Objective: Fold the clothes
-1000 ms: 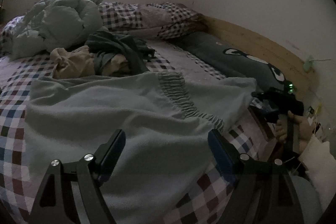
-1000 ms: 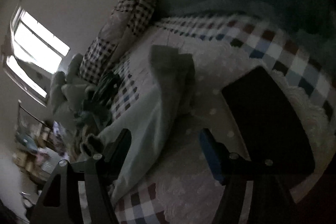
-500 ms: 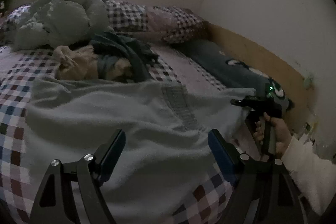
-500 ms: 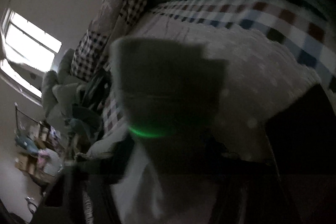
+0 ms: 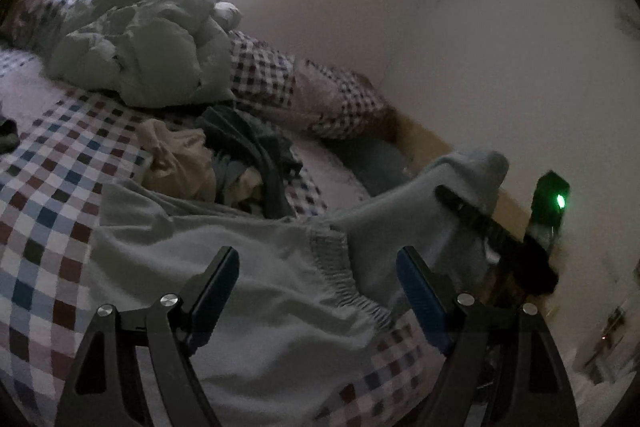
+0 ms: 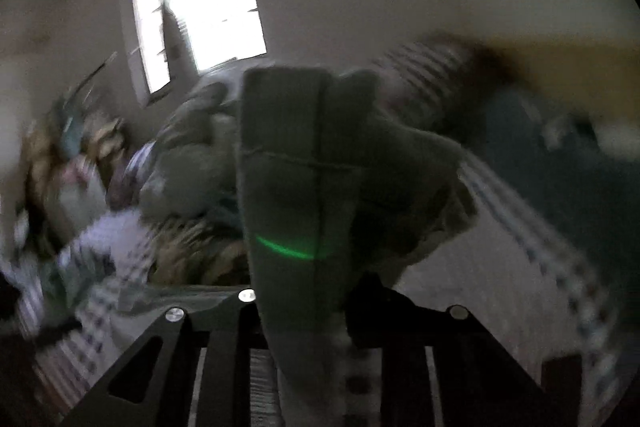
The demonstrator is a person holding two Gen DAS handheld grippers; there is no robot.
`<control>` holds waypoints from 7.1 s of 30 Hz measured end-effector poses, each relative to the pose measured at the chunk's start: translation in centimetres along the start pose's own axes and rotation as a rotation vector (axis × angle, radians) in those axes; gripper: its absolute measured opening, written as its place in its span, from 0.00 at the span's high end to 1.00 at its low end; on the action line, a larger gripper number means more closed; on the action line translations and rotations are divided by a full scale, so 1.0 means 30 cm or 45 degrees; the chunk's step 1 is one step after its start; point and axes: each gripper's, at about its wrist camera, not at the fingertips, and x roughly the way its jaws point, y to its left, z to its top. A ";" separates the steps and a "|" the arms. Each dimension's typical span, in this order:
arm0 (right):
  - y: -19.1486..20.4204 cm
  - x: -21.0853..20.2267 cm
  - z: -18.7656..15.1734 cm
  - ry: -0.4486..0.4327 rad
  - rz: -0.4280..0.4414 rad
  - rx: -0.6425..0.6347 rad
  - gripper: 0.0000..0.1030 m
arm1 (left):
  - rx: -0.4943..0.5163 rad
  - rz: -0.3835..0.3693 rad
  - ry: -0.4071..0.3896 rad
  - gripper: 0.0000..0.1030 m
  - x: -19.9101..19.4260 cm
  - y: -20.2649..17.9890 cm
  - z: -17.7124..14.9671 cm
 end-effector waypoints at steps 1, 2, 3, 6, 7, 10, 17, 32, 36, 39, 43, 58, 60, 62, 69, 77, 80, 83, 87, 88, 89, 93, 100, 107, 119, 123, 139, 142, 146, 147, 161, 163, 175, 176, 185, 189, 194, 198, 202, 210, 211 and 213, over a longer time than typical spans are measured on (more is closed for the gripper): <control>0.096 -0.010 0.002 -0.012 0.006 -0.099 0.79 | -0.020 -0.016 -0.011 0.18 -0.021 0.014 0.008; 0.191 -0.020 0.001 -0.023 0.011 -0.196 0.80 | -0.039 -0.031 -0.022 0.18 -0.042 0.030 0.015; 0.300 -0.028 -0.024 -0.041 0.012 -0.325 0.83 | -0.054 -0.029 -0.029 0.18 -0.062 0.061 0.011; 0.555 -0.014 -0.184 -0.040 0.029 -0.682 0.86 | -0.143 -0.014 0.042 0.18 -0.072 0.143 -0.020; 0.624 -0.002 -0.252 -0.027 0.039 -0.791 0.87 | -0.178 0.000 0.085 0.18 -0.065 0.175 -0.034; 0.829 0.036 -0.455 0.012 0.069 -1.117 0.88 | -0.238 0.018 0.149 0.18 -0.047 0.225 -0.060; 0.850 0.073 -0.625 0.116 0.032 -1.227 0.84 | -0.333 0.036 0.233 0.18 -0.011 0.293 -0.101; 0.698 -0.207 -0.506 0.141 0.235 -0.976 0.34 | -0.163 -0.060 0.250 0.18 0.039 0.191 -0.058; 0.579 -0.125 -0.402 0.264 0.238 -0.650 0.35 | -0.096 -0.095 0.245 0.18 0.052 0.148 -0.038; 0.476 0.020 -0.359 0.467 0.341 -0.352 0.56 | -0.143 -0.132 0.311 0.19 0.124 0.159 -0.015; 0.416 0.169 -0.388 0.701 0.380 -0.165 0.72 | -0.206 -0.182 0.399 0.19 0.220 0.174 0.017; 0.366 0.207 -0.297 0.525 0.547 0.028 0.72 | -0.486 -0.336 0.622 0.27 0.548 0.246 0.080; 0.358 0.205 -0.296 0.514 0.551 0.042 0.72 | -0.547 -0.334 0.596 0.71 0.561 0.266 0.092; 0.358 0.213 -0.293 0.503 0.559 0.050 0.71 | -0.580 -0.305 0.575 0.91 0.572 0.281 0.107; 0.397 0.208 -0.276 0.474 0.541 -0.023 0.70 | -0.558 -0.251 0.454 0.94 0.526 0.322 0.181; 0.448 0.243 -0.275 0.501 0.491 -0.111 0.69 | -0.548 -0.085 0.313 0.95 0.486 0.453 0.249; 0.455 0.266 -0.259 0.502 0.445 -0.131 0.69 | -0.547 -0.148 0.264 0.95 0.447 0.453 0.238; 0.404 0.293 -0.264 0.521 0.410 -0.091 0.70 | -0.504 -0.212 0.272 0.95 0.426 0.406 0.236; 0.302 0.282 -0.246 0.497 0.362 -0.067 0.70 | -0.475 -0.291 0.265 0.95 0.412 0.334 0.248; 0.273 0.279 -0.233 0.489 0.336 -0.047 0.70 | -0.473 -0.312 0.259 0.95 0.413 0.310 0.259; 0.244 0.276 -0.220 0.481 0.309 -0.026 0.70 | -0.470 -0.332 0.255 0.95 0.413 0.286 0.270; 0.151 0.225 -0.178 0.409 0.277 0.110 0.55 | -0.354 -0.397 0.271 0.95 0.389 0.144 0.312; 0.086 0.276 -0.122 0.325 0.220 -0.001 0.45 | -0.227 -0.384 0.302 0.95 0.336 0.031 0.326; -0.017 0.468 -0.076 0.384 0.341 -0.358 0.45 | -0.380 -0.221 0.261 0.95 0.267 0.262 0.231; 0.131 0.673 -0.101 0.596 0.568 -0.968 0.75 | -0.481 -0.113 0.237 0.95 0.335 0.495 0.127; 0.178 0.708 -0.097 0.626 0.619 -1.146 0.75 | -0.452 -0.148 0.249 0.94 0.347 0.497 0.140; 0.279 0.753 -0.131 0.574 0.576 -1.478 0.99 | -0.483 -0.199 0.241 0.94 0.345 0.516 0.131; 0.252 0.765 -0.077 0.504 0.466 -1.399 1.00 | -0.480 -0.219 0.231 0.94 0.336 0.501 0.130; 0.246 0.820 -0.021 0.379 0.283 -1.351 1.00 | -0.475 -0.188 0.244 0.94 0.328 0.503 0.120; 0.243 0.837 0.014 0.335 0.253 -1.303 1.00 | -0.476 -0.187 0.249 0.93 0.326 0.504 0.118; 0.094 0.652 0.081 0.376 0.239 -0.303 0.73 | -0.554 -0.232 0.236 0.22 0.293 0.537 0.097; 0.106 0.552 0.034 0.368 0.261 -0.230 0.66 | -0.529 -0.221 0.274 0.22 0.313 0.518 0.089; 0.480 0.093 -0.287 0.336 0.391 -0.261 0.55 | -0.512 -0.124 0.399 0.22 0.402 0.495 0.050; 0.512 0.067 -0.317 0.337 0.403 -0.288 0.55 | -0.522 -0.129 0.394 0.26 0.405 0.498 0.051; 0.773 -0.075 -0.515 0.302 0.371 -0.853 0.32 | -0.621 -0.095 0.404 0.66 0.407 0.559 0.044; 0.802 -0.086 -0.513 0.262 0.335 -0.924 0.32 | -0.588 -0.077 0.409 0.66 0.413 0.547 0.043; 0.793 -0.044 -0.446 0.315 0.272 -0.915 0.35 | -0.535 -0.059 0.419 0.65 0.418 0.539 0.049; 0.802 0.024 -0.455 0.397 0.246 -0.955 0.60 | -0.538 -0.081 0.420 0.60 0.416 0.545 0.049; 0.804 0.081 -0.496 0.492 0.256 -0.983 0.71 | -0.545 -0.092 0.418 0.58 0.414 0.547 0.047; 0.779 -0.009 -0.409 0.392 0.206 -0.891 0.94 | -0.569 -0.118 0.400 0.50 0.418 0.547 0.044; 0.776 -0.016 -0.407 0.396 0.199 -0.895 0.94 | -0.573 -0.119 0.398 0.49 0.416 0.546 0.043; 0.766 -0.010 -0.430 0.440 0.199 -0.899 0.94 | -0.573 -0.121 0.394 0.47 0.413 0.542 0.044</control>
